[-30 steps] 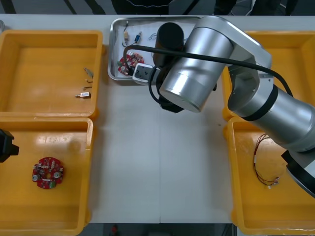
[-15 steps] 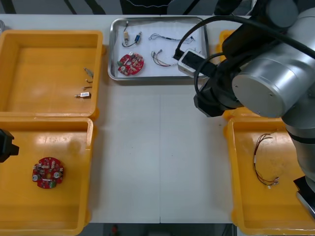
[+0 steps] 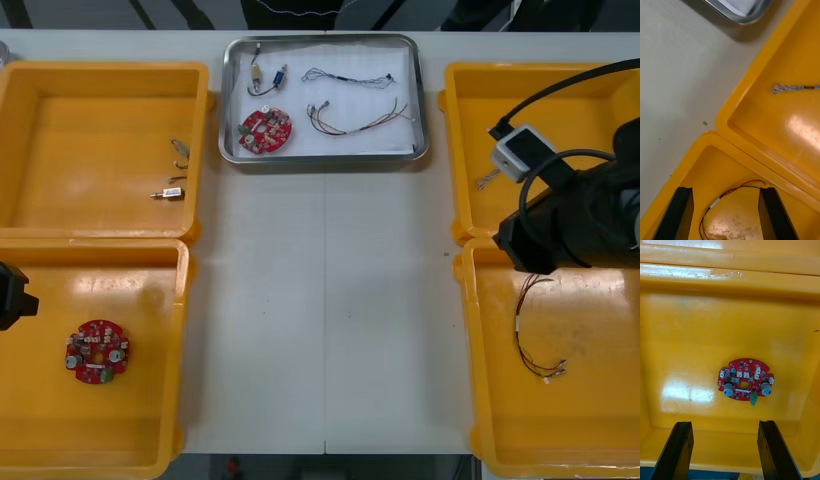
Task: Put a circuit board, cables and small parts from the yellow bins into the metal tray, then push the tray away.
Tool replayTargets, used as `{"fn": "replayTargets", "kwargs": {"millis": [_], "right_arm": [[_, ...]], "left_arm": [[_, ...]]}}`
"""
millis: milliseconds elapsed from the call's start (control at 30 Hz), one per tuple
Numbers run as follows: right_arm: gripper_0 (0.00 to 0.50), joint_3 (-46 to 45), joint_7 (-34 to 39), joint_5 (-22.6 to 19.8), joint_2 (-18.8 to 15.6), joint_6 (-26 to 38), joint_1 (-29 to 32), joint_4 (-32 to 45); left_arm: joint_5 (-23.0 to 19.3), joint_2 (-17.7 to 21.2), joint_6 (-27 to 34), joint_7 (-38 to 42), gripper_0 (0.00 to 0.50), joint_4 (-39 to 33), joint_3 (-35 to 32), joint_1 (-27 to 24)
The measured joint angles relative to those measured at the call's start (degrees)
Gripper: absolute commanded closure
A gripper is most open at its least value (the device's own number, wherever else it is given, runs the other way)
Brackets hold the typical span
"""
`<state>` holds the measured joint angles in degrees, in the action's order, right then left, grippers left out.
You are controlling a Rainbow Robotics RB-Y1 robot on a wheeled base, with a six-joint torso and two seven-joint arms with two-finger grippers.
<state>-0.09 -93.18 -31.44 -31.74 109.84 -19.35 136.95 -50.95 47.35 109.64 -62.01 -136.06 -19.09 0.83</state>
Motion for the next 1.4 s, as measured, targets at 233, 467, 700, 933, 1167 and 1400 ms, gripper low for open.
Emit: {"fn": "replayTargets", "kwargs": {"millis": [233,467,700,933,1167,1400], "right_arm": [[0.000,-7.6,5.1,-0.9,-1.7,0.0,5.8,0.1],[0.000,-16.3,5.1,-6.0,-2.7,0.0,11.8,-0.5],[0.000,-19.7,5.1,-7.8,-3.4,0.0,13.6,-2.7],[0.000,-19.7,5.5,-8.0,-3.5,0.0,13.6,-5.9],[0.000,-19.7,9.1,-7.6,-3.6,0.0,13.6,-6.2],[0.000,-19.7,14.6,-7.7,-3.6,0.0,13.6,-6.2]], "left_arm": [[0.0,0.0,0.0,0.0,0.000,0.0,0.0,0.0],[0.0,0.0,0.0,0.0,0.000,0.0,0.0,0.0],[0.0,0.0,0.0,0.0,0.000,0.0,0.0,0.0],[0.0,0.0,0.0,0.0,0.000,0.0,0.0,0.0],[0.0,0.0,0.0,0.0,0.000,0.0,0.0,0.0],[0.0,0.0,0.0,0.0,0.000,0.0,0.0,0.0]]}}
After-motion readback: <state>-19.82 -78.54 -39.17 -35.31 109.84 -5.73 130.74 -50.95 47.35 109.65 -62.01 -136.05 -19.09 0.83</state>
